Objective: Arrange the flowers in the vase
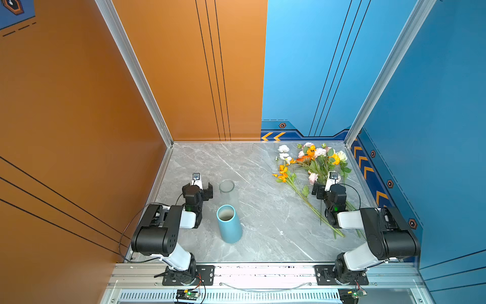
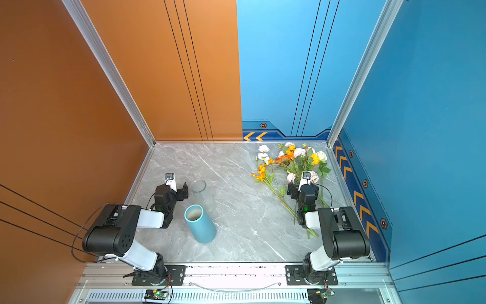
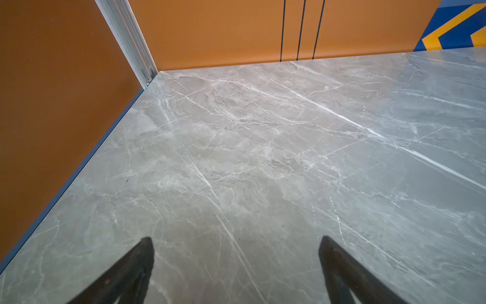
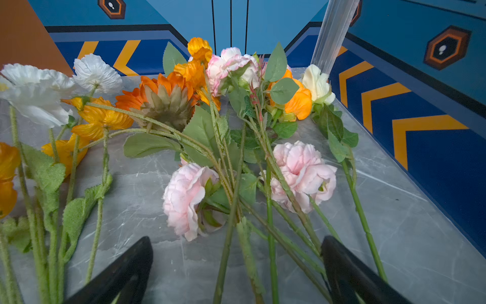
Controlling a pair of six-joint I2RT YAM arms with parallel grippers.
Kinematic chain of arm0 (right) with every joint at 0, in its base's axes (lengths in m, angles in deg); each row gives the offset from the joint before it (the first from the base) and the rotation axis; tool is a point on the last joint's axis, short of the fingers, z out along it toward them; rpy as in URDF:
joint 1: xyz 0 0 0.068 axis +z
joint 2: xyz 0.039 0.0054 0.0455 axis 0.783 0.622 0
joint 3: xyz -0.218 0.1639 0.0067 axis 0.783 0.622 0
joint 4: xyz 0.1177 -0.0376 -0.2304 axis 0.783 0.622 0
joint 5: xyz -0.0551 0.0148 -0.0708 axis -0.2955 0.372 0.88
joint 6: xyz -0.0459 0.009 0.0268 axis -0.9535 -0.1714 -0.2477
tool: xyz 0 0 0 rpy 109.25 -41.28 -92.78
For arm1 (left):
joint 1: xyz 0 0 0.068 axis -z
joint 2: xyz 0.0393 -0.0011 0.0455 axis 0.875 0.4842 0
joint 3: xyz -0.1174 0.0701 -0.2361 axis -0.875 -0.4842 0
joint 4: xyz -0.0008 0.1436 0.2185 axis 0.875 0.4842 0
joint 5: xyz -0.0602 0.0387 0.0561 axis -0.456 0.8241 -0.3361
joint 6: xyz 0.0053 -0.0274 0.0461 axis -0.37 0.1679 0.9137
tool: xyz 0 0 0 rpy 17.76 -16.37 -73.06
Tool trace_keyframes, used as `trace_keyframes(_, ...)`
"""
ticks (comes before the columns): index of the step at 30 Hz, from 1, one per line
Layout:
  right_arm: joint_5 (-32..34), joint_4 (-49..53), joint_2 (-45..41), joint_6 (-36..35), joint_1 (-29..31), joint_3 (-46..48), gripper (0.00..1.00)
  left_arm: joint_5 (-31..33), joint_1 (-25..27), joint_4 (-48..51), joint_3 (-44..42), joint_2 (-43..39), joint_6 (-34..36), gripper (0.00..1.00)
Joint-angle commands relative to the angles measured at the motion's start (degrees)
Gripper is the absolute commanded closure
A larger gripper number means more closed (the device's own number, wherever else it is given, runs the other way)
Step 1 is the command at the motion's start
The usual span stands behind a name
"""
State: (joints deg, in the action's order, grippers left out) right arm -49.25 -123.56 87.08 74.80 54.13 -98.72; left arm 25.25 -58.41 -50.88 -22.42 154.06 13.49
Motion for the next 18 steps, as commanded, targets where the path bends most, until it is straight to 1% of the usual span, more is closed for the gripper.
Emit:
trace_keyframes(1, 0.94, -0.79, 0.06, 0.60, -0.10, -0.67, 0.00, -1.42, -0.37, 0.69, 1.21, -0.86, -0.82, 0.02)
trace_keyframes(18, 1.22, -0.88, 0.06, 0.42, 0.05, -0.67, 0.00, -2.27, -0.96, 0.69, 1.14, -0.92, -1.20, 0.02)
